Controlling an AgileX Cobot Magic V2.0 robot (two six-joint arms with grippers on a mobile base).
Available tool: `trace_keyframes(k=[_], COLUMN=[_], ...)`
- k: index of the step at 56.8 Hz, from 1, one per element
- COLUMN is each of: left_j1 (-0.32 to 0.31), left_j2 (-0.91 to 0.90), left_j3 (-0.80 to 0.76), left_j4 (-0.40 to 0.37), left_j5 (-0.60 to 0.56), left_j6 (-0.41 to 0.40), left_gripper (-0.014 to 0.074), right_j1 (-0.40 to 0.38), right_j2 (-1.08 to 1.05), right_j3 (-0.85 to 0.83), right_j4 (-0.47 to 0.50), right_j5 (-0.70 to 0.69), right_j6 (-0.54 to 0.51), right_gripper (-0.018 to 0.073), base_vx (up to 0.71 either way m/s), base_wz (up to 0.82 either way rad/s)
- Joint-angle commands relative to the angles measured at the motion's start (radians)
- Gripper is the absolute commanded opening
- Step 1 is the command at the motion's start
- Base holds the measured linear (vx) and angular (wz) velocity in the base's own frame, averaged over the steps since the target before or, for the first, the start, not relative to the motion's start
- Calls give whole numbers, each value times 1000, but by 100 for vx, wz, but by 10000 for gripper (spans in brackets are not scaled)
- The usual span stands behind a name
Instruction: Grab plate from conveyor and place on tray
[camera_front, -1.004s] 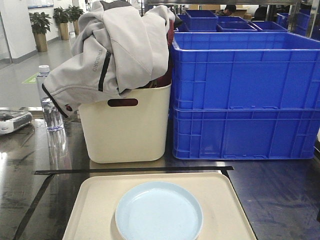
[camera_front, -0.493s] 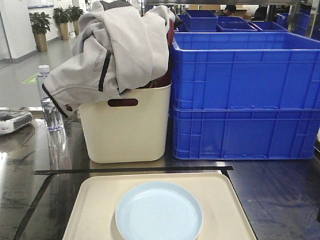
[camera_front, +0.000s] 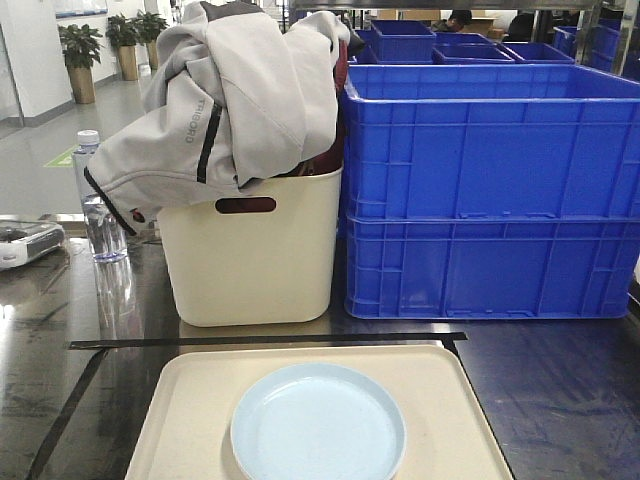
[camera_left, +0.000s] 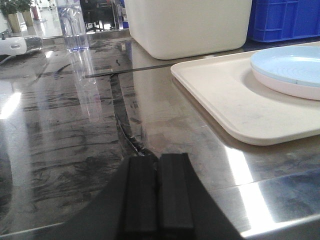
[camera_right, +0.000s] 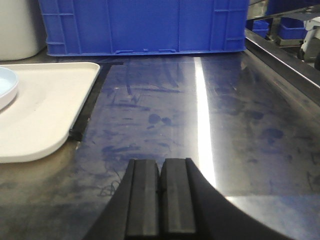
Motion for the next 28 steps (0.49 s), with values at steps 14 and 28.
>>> trace_keyframes(k=[14, 28], left_j1=[2, 2], left_j2=[-18, -18], left_j3=[21, 21], left_j4=[2, 2], left_j5=[-78, -78], left_j6=[-10, -10], left_gripper=[-3, -3], right_j1=[-8, -8], right_j2=[-84, -84], right_j3=[25, 25], right_j4=[-36, -37], right_j5=[-70, -70], right_j6=[3, 3], right_gripper=[-9, -9], base_vx=[0, 0], base_wz=[0, 0])
